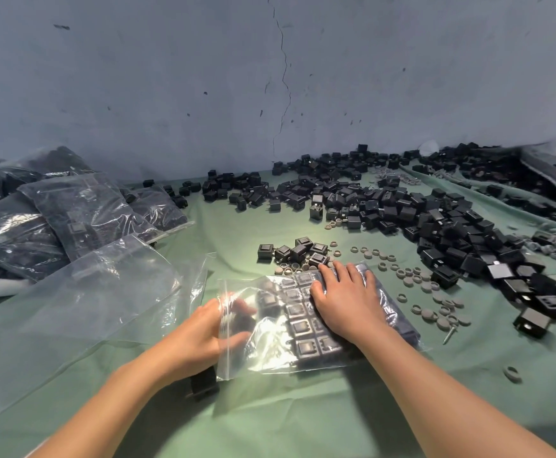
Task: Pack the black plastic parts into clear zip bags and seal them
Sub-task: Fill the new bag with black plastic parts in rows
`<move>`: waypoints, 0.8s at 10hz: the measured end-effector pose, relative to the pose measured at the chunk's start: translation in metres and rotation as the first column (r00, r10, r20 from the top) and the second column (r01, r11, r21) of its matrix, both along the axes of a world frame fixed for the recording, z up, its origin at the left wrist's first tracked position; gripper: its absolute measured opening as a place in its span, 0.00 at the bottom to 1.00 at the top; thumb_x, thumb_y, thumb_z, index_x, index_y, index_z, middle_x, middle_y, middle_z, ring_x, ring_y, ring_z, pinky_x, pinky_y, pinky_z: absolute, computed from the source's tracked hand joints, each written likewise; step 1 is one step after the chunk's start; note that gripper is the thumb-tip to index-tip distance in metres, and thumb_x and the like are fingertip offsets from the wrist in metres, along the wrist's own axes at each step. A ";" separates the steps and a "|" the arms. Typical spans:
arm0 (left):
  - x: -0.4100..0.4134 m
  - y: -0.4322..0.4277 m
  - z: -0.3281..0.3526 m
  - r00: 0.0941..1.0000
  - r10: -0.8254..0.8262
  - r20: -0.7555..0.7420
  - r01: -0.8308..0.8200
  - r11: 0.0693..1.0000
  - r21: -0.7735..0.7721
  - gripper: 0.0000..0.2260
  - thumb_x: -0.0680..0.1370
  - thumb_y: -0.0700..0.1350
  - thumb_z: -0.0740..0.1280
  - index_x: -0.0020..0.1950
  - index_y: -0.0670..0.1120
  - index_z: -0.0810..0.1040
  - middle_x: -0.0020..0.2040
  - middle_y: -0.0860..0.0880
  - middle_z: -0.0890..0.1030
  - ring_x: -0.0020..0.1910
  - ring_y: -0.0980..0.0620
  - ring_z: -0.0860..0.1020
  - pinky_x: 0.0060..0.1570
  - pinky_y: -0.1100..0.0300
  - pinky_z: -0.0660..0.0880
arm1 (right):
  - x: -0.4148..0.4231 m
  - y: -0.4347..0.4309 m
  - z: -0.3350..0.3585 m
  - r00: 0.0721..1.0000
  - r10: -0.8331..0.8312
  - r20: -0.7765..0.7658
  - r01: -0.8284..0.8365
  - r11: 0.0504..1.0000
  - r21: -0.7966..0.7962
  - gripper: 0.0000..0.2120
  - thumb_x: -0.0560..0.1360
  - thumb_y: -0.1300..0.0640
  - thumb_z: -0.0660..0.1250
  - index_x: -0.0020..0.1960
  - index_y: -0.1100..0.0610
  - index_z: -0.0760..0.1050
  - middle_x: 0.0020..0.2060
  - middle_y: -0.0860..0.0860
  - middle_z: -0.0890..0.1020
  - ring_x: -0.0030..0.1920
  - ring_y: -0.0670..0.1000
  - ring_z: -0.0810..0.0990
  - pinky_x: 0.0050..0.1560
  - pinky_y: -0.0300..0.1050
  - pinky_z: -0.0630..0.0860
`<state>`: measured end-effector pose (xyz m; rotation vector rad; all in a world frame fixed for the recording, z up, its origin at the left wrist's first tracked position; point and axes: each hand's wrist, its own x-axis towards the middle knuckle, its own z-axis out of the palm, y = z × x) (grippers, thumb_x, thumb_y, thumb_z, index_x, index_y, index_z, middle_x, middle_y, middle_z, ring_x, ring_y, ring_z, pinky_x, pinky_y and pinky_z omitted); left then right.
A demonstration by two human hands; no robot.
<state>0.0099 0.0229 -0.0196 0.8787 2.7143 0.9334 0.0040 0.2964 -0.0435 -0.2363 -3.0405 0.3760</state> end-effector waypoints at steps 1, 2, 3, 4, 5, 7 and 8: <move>0.000 -0.003 -0.002 0.998 0.012 -0.061 -0.016 0.999 -0.052 0.13 0.74 0.63 0.61 0.53 0.59 0.73 0.50 0.57 0.76 0.54 0.60 0.73 0.56 0.57 0.72 | 0.000 0.001 0.000 1.000 0.003 -0.006 -0.003 1.000 0.008 0.29 0.82 0.43 0.42 0.82 0.48 0.51 0.81 0.52 0.54 0.81 0.55 0.49 0.78 0.61 0.40; -0.002 -0.010 -0.003 0.998 0.044 -0.053 -0.051 0.990 -0.130 0.21 0.71 0.70 0.59 0.51 0.55 0.73 0.51 0.56 0.70 0.53 0.57 0.72 0.56 0.55 0.72 | 0.000 0.000 0.000 1.000 0.005 -0.003 -0.005 1.000 0.006 0.29 0.82 0.43 0.42 0.82 0.48 0.51 0.81 0.52 0.53 0.81 0.55 0.48 0.78 0.61 0.40; -0.005 -0.013 -0.005 0.992 0.096 -0.086 -0.109 0.981 -0.160 0.28 0.68 0.77 0.58 0.52 0.55 0.72 0.50 0.57 0.72 0.53 0.55 0.73 0.58 0.54 0.70 | 0.001 0.001 0.000 1.000 0.004 -0.001 -0.004 1.000 0.004 0.29 0.82 0.43 0.42 0.82 0.48 0.51 0.81 0.52 0.53 0.81 0.55 0.48 0.78 0.61 0.40; -0.004 -0.008 -0.007 0.987 0.148 -0.067 -0.159 0.969 -0.192 0.19 0.69 0.76 0.59 0.48 0.63 0.64 0.49 0.56 0.73 0.51 0.53 0.72 0.56 0.52 0.71 | 0.001 0.000 0.001 1.000 0.002 0.003 -0.002 1.000 0.002 0.29 0.82 0.43 0.42 0.82 0.48 0.51 0.81 0.52 0.53 0.81 0.55 0.48 0.78 0.61 0.40; -0.008 -0.009 -0.010 0.985 0.172 -0.033 -0.175 0.958 -0.228 0.21 0.70 0.73 0.59 0.53 0.59 0.66 0.52 0.54 0.74 0.54 0.52 0.71 0.56 0.52 0.72 | 0.002 0.000 0.002 1.000 0.002 0.004 -0.002 1.000 0.002 0.28 0.82 0.43 0.42 0.82 0.48 0.51 0.81 0.52 0.53 0.81 0.55 0.48 0.79 0.61 0.40; -0.007 -0.010 -0.011 0.992 0.118 -0.037 -0.123 0.973 -0.196 0.17 0.70 0.75 0.58 0.49 0.65 0.68 0.49 0.63 0.71 0.53 0.62 0.68 0.54 0.60 0.66 | 0.001 0.000 0.002 1.000 0.003 0.017 -0.003 1.000 0.008 0.28 0.83 0.43 0.42 0.82 0.48 0.50 0.81 0.52 0.53 0.81 0.55 0.48 0.79 0.62 0.41; -0.005 0.000 -0.011 0.990 0.104 -0.092 -0.125 0.956 -0.264 0.16 0.71 0.75 0.56 0.47 0.65 0.64 0.50 0.62 0.70 0.54 0.57 0.68 0.57 0.56 0.65 | 0.001 0.000 0.002 1.000 0.001 0.017 -0.001 1.000 0.002 0.28 0.83 0.43 0.42 0.82 0.48 0.51 0.81 0.52 0.53 0.81 0.55 0.48 0.79 0.62 0.41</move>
